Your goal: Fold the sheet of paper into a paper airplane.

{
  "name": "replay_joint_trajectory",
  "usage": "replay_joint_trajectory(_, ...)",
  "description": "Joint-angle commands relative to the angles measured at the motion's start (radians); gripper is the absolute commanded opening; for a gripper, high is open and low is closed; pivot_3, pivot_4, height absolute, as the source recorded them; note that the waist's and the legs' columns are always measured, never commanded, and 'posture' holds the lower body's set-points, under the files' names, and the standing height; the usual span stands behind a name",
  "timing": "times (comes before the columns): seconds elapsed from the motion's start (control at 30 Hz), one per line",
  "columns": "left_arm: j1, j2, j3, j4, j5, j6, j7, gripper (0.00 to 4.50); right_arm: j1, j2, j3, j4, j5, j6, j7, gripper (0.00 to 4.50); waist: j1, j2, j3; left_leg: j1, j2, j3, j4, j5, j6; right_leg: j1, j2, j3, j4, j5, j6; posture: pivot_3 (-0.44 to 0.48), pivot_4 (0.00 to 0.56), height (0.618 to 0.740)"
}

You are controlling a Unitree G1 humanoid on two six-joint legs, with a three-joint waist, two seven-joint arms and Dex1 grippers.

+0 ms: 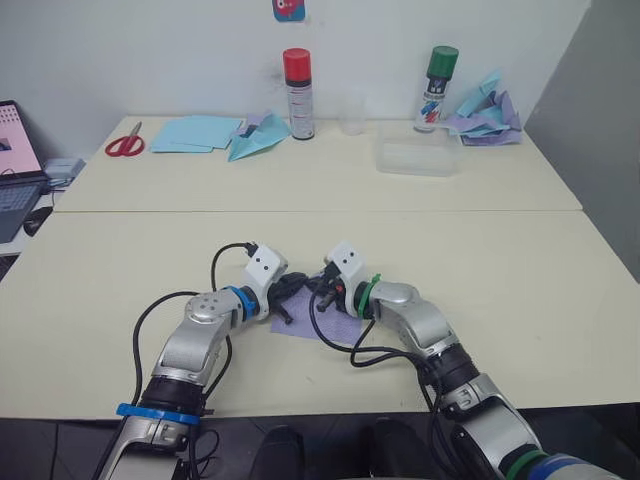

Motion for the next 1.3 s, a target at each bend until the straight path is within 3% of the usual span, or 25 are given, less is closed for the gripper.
replay_joint_trajectory(0.03,0.022,-0.007,-0.036,0.017,0.013,0.014,-0.014,0.09,-0.015,-0.04,-0.067,0.064,-0.056,-0.004,-0.133,0.0,0.003,0.0,-0.001,0.0,0.0,0.0,0.0,0.0,0.0,0.0,0.0,0.0,0.0,0.0,0.0,0.0,0.15,0.74)
replay_joint_trajectory(0.3,0.025,-0.01,-0.044,0.014,0.015,0.018,-0.015,0.09,-0.045,-0.039,-0.121,0.12,-0.063,-0.058,-0.252,0.0,0.006,0.001,-0.002,-0.001,-0.002,0.002,0.0,0.0,0.0,0.001,-0.001,0.003,-0.001,0.0,0.0,0.0,0.15,0.74)
replay_joint_trajectory(0.5,0.017,-0.013,-0.049,0.029,0.018,0.007,-0.017,0.09,-0.015,-0.033,-0.12,-0.021,0.032,-0.137,-0.111,0.0,0.006,0.001,-0.002,-0.002,-0.002,0.001,0.0,0.0,0.0,0.0,-0.001,0.002,-0.001,0.0,0.001,0.0,0.15,0.74)
replay_joint_trajectory(0.7,0.007,-0.02,-0.054,0.039,0.022,-0.001,-0.016,0.09,0.025,-0.033,-0.084,-0.077,0.055,-0.097,-0.02,0.0,0.004,0.001,-0.001,-0.004,-0.001,0.0,0.0,0.0,0.0,-0.001,0.0,0.001,-0.002,0.0,0.001,0.0,0.15,0.74)
replay_joint_trajectory(1.03,-0.005,-0.01,-0.047,0.017,0.018,-0.008,-0.023,0.09,0.032,-0.03,-0.027,-0.005,-0.009,-0.024,-0.04,0.0,0.005,0.001,-0.002,-0.003,-0.002,0.0,0.0,0.0,0.0,0.0,-0.001,0.001,-0.002,0.0,0.001,0.0,0.15,0.74)
replay_joint_trajectory(1.3,-0.07,-0.063,0.05,-0.053,-0.125,0.111,-0.022,0.09,0.024,-0.037,-0.024,0.009,-0.017,-0.017,-0.037,0.0,0.004,0.0,-0.001,-0.004,-0.001,0.0,0.0,0.0,0.0,-0.001,0.0,0.001,-0.002,0.0,0.001,0.0,0.15,0.74)
